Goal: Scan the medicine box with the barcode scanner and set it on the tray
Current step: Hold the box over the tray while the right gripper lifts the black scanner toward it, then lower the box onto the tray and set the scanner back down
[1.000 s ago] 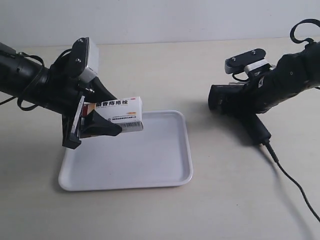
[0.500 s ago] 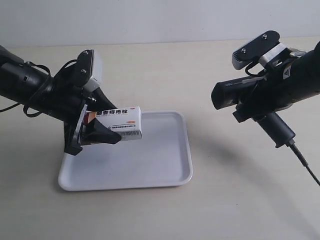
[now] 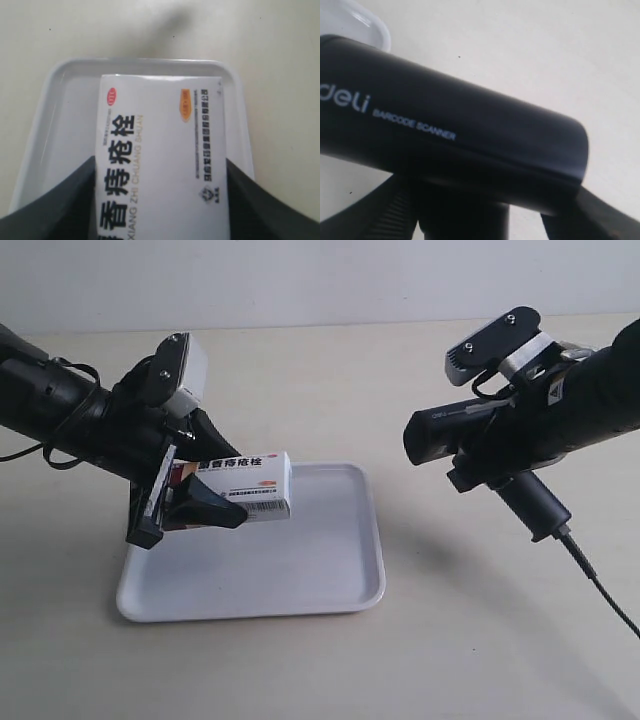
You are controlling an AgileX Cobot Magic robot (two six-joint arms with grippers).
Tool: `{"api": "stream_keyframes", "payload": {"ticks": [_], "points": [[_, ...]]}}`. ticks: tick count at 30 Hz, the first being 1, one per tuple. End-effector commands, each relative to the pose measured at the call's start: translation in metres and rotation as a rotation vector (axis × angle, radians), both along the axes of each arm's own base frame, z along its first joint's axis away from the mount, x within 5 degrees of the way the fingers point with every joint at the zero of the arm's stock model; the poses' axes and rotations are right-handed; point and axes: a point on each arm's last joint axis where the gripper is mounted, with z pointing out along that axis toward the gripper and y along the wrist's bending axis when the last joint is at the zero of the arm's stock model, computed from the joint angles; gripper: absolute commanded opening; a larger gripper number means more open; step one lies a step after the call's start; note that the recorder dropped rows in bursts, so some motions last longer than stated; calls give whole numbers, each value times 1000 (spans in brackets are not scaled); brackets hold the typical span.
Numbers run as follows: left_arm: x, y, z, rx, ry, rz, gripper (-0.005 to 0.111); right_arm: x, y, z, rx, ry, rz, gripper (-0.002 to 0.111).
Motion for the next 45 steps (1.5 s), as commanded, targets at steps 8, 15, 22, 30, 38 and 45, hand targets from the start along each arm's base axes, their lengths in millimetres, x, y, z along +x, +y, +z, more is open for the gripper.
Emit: {"api": "stream_keyframes", "payload": {"ticks": [8, 15, 22, 30, 38, 45], "points": [[5, 2, 2, 14, -28, 45, 2, 7, -12, 4, -9, -45, -33, 0], [5, 1, 3, 5, -25, 55, 2, 11, -9, -10, -10, -12, -42, 0], [5, 1, 3, 5, -25, 55, 2, 14, -8, -29, -26, 25, -40, 0], [6, 2, 1, 7, -26, 75, 2, 9, -10, -2, 7, -32, -52, 0], [18, -6, -25, -101, 122, 263, 2, 17, -6, -34, 52, 45, -162, 0], [27, -1, -64, 23, 139, 307, 41, 21, -3, -66, 71, 114, -241, 0]]}}
